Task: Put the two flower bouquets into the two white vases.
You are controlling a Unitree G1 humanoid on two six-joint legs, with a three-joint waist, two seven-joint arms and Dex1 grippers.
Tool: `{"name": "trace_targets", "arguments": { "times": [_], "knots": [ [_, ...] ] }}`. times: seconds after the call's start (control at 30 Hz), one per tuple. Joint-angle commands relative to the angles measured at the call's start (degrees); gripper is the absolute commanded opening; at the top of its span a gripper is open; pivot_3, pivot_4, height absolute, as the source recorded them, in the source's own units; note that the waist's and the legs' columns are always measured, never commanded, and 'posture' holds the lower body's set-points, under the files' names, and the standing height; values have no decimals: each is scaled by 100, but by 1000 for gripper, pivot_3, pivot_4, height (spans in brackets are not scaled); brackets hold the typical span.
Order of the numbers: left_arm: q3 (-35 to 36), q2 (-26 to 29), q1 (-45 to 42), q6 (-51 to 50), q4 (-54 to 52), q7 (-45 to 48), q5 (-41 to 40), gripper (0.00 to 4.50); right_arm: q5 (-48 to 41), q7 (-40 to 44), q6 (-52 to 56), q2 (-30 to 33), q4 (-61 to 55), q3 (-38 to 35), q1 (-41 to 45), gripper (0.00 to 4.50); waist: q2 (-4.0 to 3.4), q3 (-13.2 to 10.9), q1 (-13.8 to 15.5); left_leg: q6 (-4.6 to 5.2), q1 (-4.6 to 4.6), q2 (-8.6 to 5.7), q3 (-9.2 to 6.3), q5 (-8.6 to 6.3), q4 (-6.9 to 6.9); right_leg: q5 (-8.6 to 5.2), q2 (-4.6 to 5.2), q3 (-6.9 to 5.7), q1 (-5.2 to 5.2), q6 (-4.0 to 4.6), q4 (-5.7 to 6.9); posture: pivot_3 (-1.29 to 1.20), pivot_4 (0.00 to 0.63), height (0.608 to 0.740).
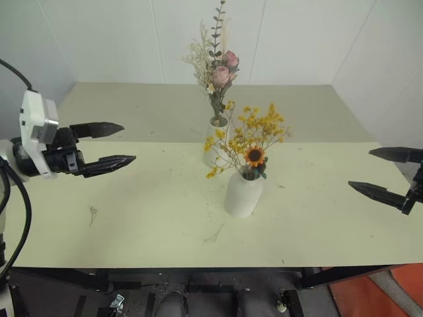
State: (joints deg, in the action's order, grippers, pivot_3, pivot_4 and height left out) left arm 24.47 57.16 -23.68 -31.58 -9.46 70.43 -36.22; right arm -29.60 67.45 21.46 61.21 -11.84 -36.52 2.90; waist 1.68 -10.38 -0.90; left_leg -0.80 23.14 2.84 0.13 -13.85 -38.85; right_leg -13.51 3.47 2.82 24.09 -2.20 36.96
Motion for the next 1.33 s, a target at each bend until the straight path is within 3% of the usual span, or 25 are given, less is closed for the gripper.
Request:
{"name": "trace_targets", "arguments": {
  "times": [0.03,0.47,0.87,1.33],
  "knots": [
    [366,186,122,-118,-282,-173,-185,3910,-28,150,-166,193,100,7,140,4500,0,0,2,0,2,0,0,0,0,0,0,0,2,0,0,0,150,740],
    [562,369,394,-44,-294,-381,-256,3910,393,33,-370,340,482,417,444,4500,-1,0,7,0,0,1,4,0,0,-1,0,2,3,2,3,0,150,740],
    [508,496,354,44,-246,-343,-230,3910,371,162,-274,333,407,311,235,4500,-1,0,7,0,-2,1,6,0,0,-1,0,3,4,3,5,0,150,740],
    [310,362,237,207,-224,-570,-225,3910,374,230,-137,460,543,519,317,4500,-1,0,8,0,-2,1,6,0,0,-1,0,3,4,3,5,0,150,740]
  ]
}}
